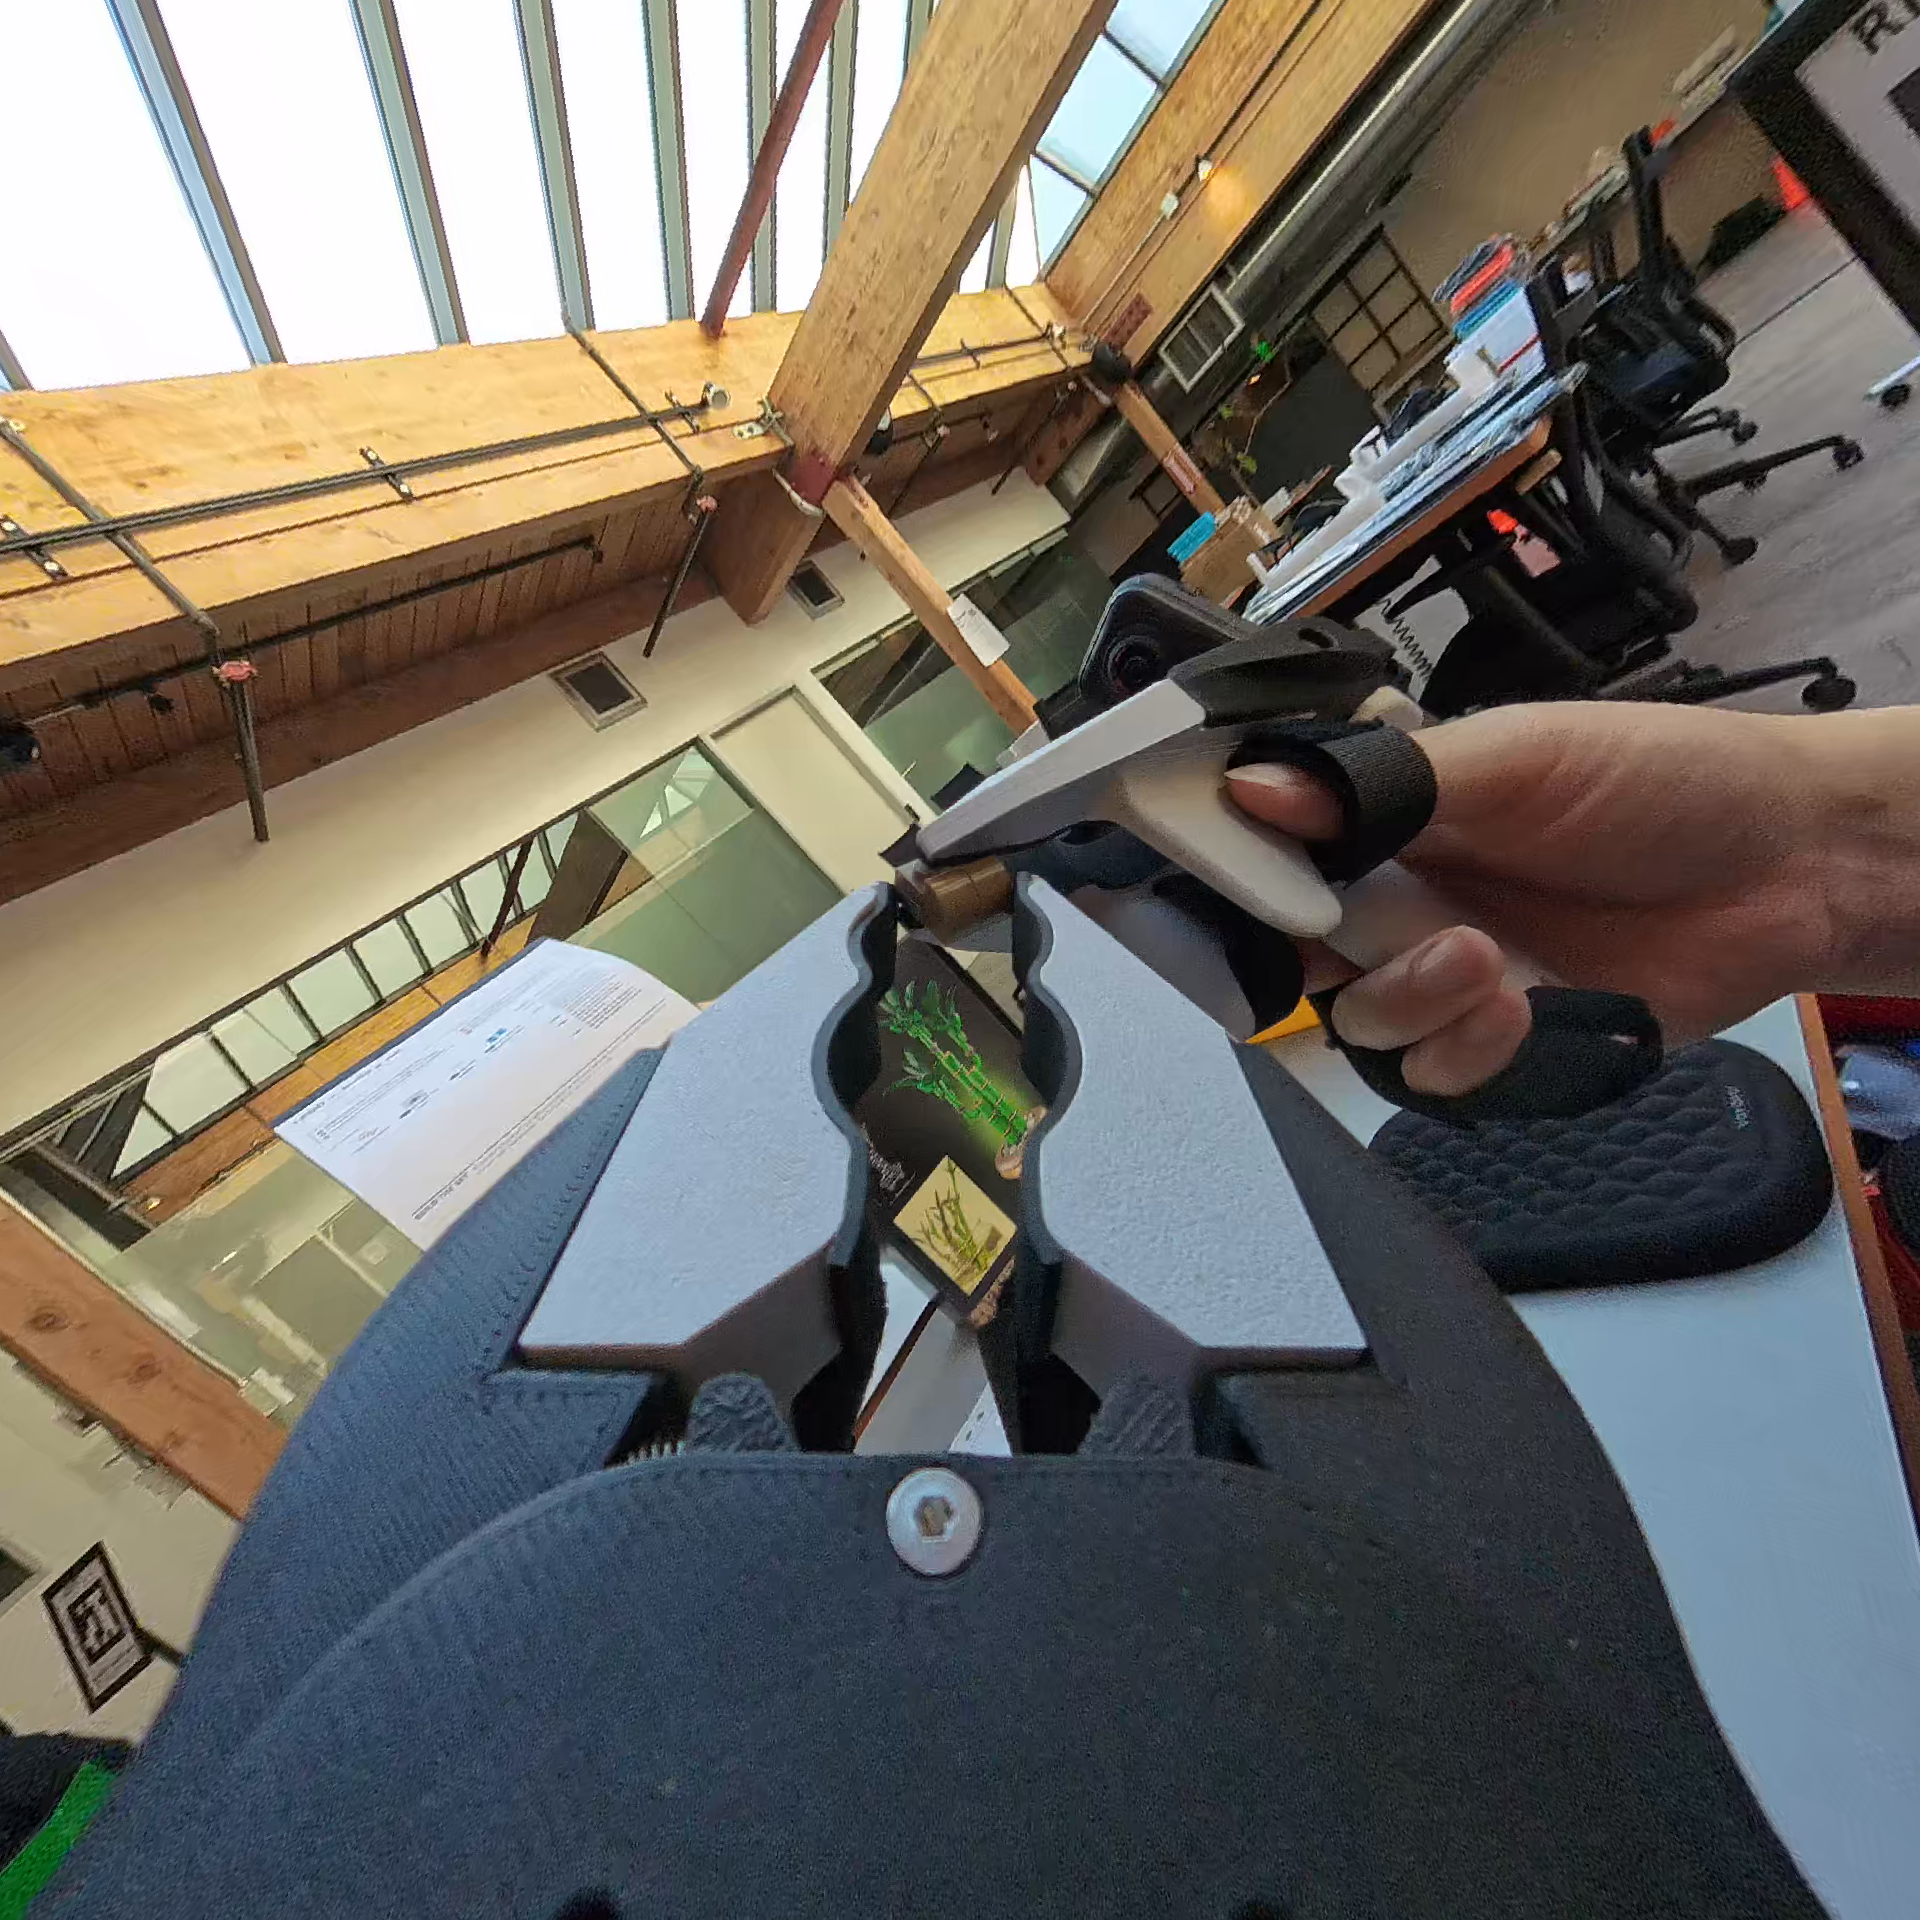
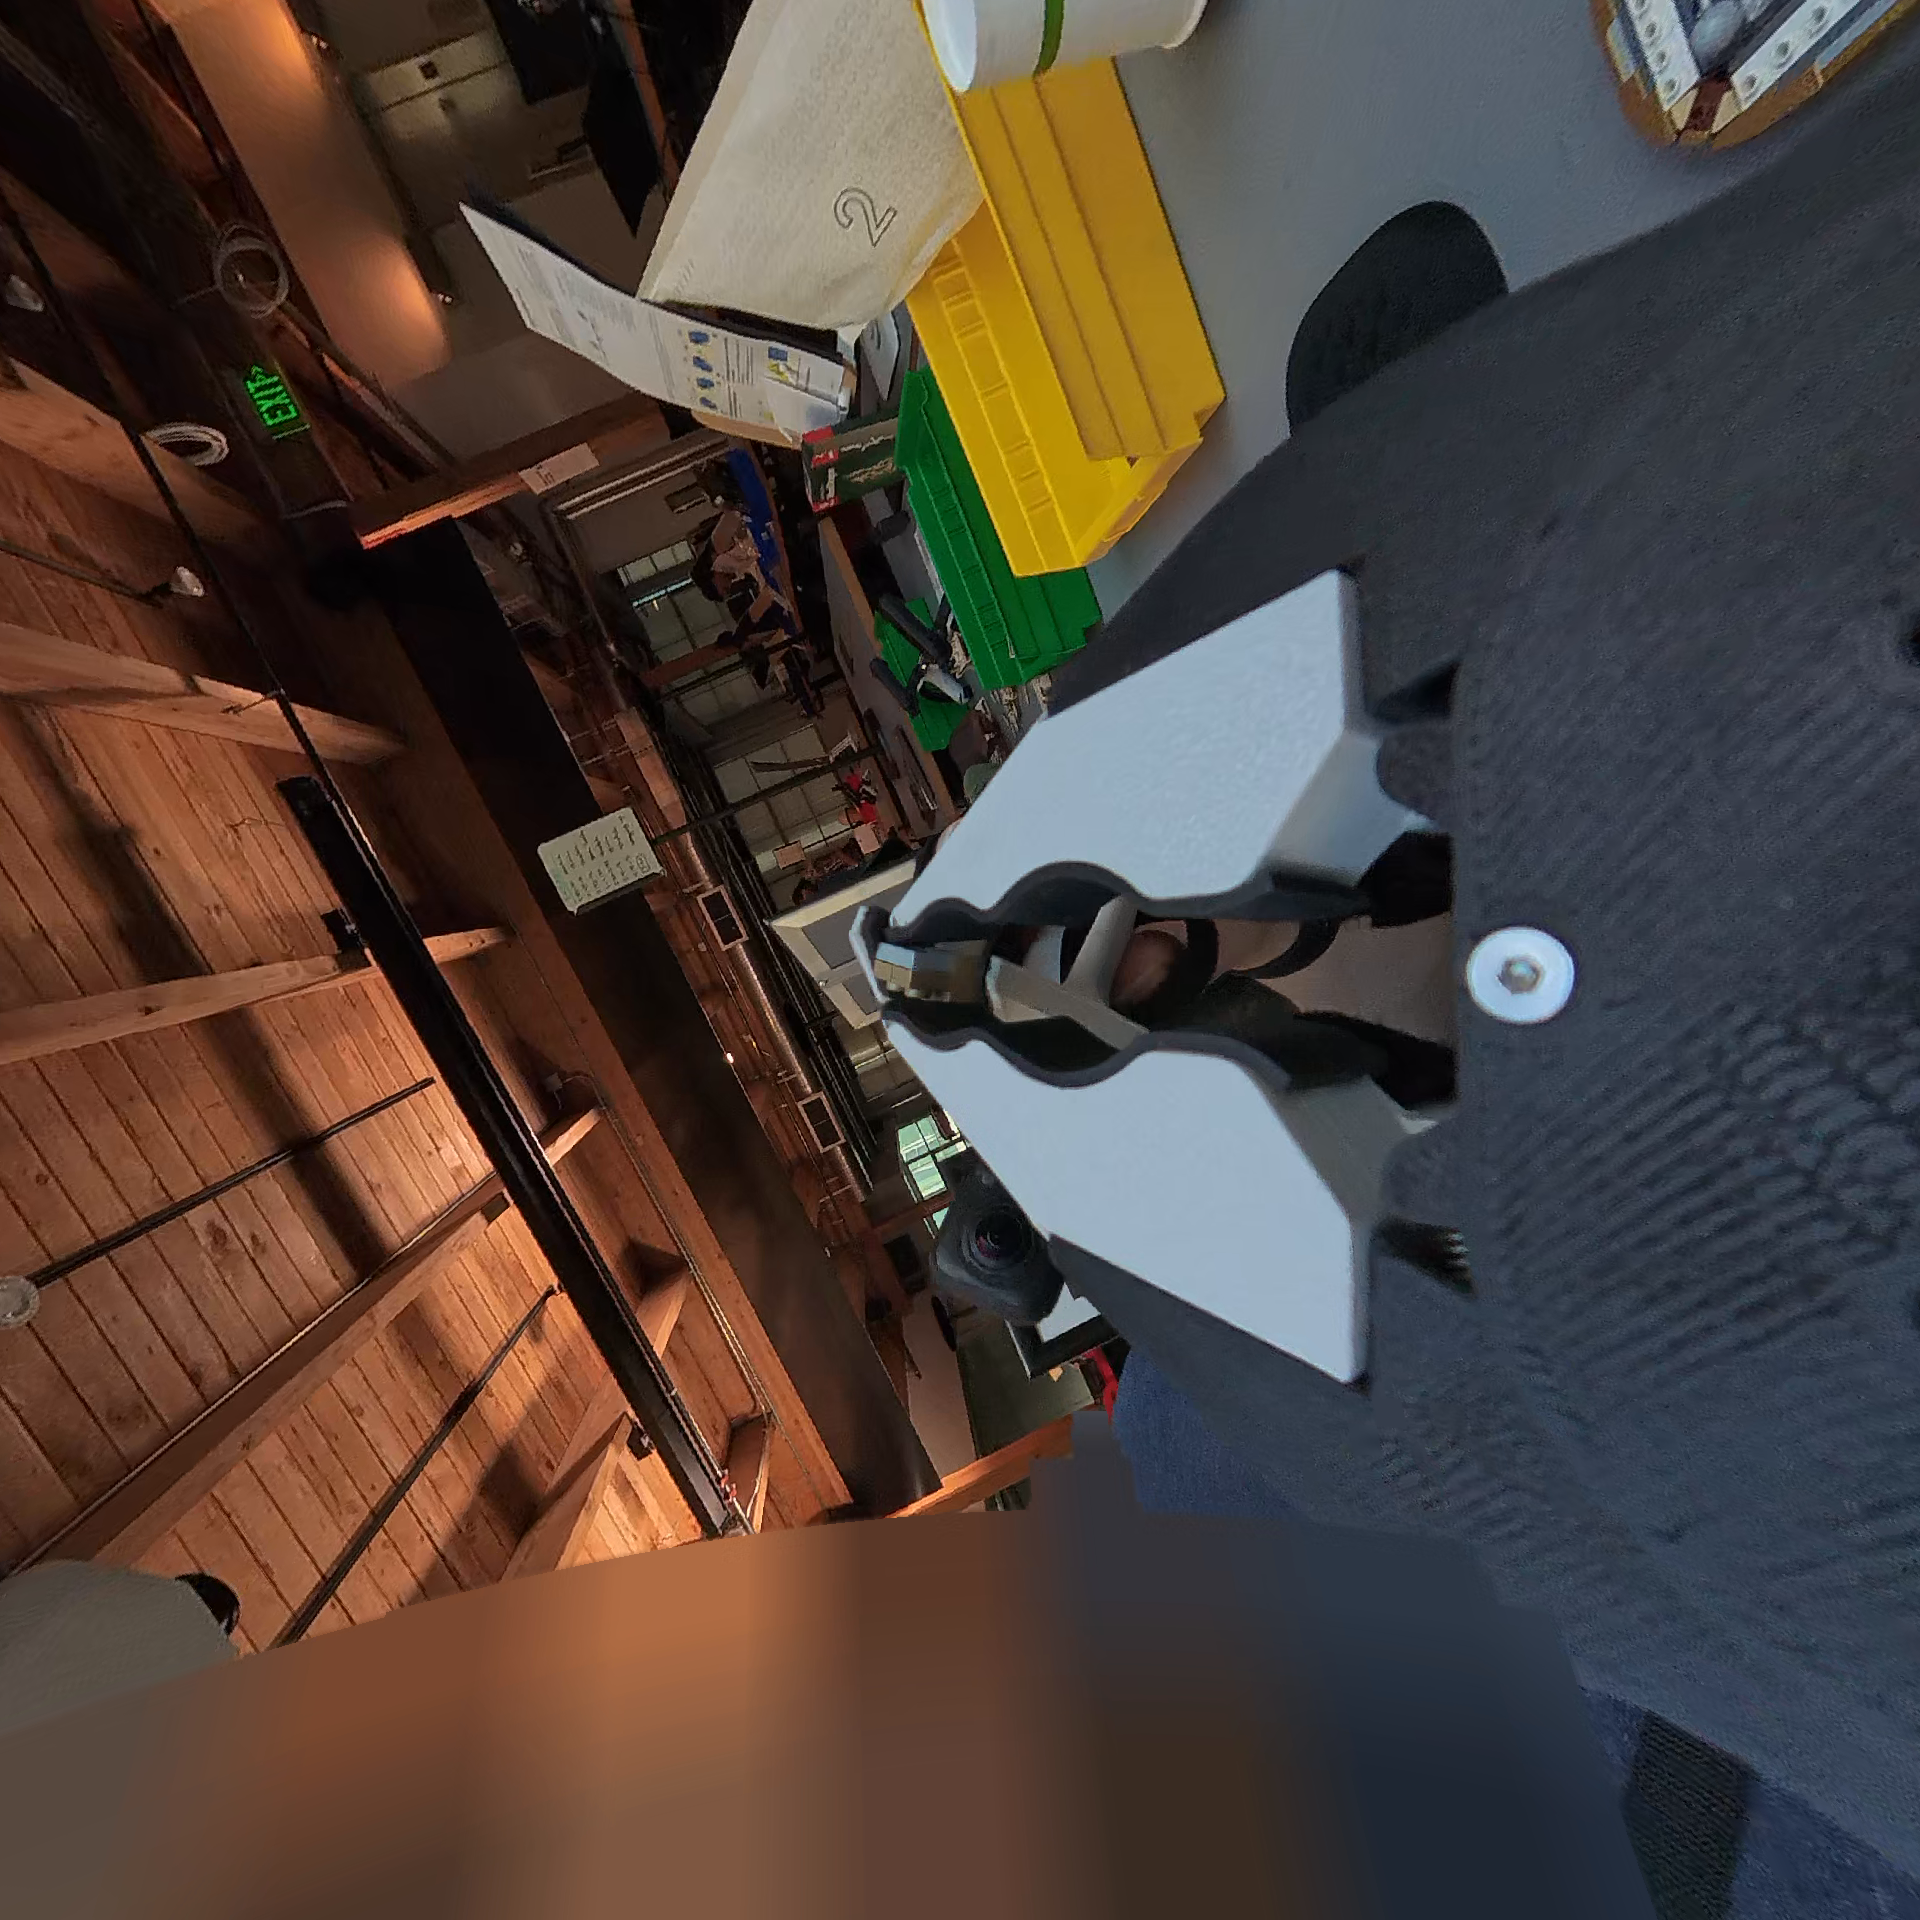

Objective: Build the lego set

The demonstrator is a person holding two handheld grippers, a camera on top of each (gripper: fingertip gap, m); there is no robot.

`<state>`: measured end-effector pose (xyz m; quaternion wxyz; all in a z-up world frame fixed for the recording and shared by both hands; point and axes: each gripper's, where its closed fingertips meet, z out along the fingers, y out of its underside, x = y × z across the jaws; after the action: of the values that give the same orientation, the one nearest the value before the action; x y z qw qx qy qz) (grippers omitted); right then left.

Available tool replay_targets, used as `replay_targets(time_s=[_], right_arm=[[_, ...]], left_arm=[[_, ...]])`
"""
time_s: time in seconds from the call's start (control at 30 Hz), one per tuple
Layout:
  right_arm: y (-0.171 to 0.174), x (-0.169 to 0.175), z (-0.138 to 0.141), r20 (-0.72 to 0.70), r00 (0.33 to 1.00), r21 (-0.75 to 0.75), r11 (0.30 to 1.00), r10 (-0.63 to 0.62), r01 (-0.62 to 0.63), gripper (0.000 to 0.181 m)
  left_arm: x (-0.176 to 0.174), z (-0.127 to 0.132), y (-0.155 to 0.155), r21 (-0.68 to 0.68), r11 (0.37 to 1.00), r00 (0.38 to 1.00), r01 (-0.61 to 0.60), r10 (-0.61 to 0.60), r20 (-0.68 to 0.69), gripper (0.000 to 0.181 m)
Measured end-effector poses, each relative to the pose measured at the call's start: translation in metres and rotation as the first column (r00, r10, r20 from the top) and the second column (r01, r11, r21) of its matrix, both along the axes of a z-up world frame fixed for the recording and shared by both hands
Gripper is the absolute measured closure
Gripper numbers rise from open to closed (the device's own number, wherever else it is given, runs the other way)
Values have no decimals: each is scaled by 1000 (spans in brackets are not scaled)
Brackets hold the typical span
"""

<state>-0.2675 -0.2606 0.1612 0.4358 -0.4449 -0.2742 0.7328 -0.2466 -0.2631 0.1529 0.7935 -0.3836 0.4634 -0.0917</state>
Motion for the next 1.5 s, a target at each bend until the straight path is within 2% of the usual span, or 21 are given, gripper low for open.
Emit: replay_targets(time_s=[0.1, 0.17, 0.2, 0.23, 0.3, 0.37, 0.43, 0.5, 0.57, 0.67, 0.8, 1.0, 1.2, 1.33, 1.5], right_arm=[[-10, 5, 6, -28, 998, 42, 998, 52, -50, 146], [-19, 10, 6, 10, 999, 201, 979, 38, -39, 153], [-19, 11, 1, 61, 998, 314, 949, -32, 11, 153], [-17, 11, -3, 100, 986, 441, 895, -130, 73, 152], [-17, 13, -9, 127, 940, 678, 720, -317, 151, 151], [-24, 13, -10, 101, 907, 825, 544, -410, 154, 151], [-40, 11, -12, 116, 916, 887, 455, -384, 78, 154], [-48, 9, -13, 152, 926, 905, 425, -345, 10, 156], [-49, 7, -10, 162, 929, 915, 403, -332, -15, 156], [-54, 1, -11, 184, 930, 934, 351, -319, -65, 156], [-49, -12, -23, 211, 897, 962, 244, -389, -120, 155], [-52, -24, -18, 155, 913, 977, 198, -377, -84, 156], [-48, -32, -21, 136, 911, 982, 176, -389, -71, 163], [-45, -33, -21, 104, 904, 988, 148, -414, -46, 171], [-42, -34, -18, 129, 905, 979, 195, -406, -51, 170]], left_arm=[[-8, 4, -8, 1, 998, 997, 65, -65, 45, 162], [-11, 3, -12, -42, 990, 989, 135, -132, 62, 162], [-13, 2, -15, -64, 982, 982, 179, -174, 74, 162], [-15, 2, -18, -87, 969, 971, 230, -222, 89, 162], [-15, 0, -28, -152, 921, 932, 358, -345, 108, 162], [-17, -1, -34, -253, 840, 877, 480, -454, 157, 161], [-19, -6, -37, -368, 719, 805, 590, -556, 204, 161], [-21, -10, -42, -437, 591, 724, 678, -641, 255, 161], [-22, -13, -46, -473, 489, 655, 733, -696, 294, 161], [-22, -16, -48, -493, 383, 581, 781, -734, 351, 162], [-31, -10, -55, -485, 206, 444, 850, -777, 447, 161], [-38, -9, -55, -474, 67, 342, 878, -781, 522, 161], [-40, -13, -52, -478, -11, 302, 878, -764, 571, 162], [-44, -12, -49, -453, -106, 240, 885, -730, 640, 162], [-48, -12, -44, -391, -256, 131, 884, -667, 733, 161]])
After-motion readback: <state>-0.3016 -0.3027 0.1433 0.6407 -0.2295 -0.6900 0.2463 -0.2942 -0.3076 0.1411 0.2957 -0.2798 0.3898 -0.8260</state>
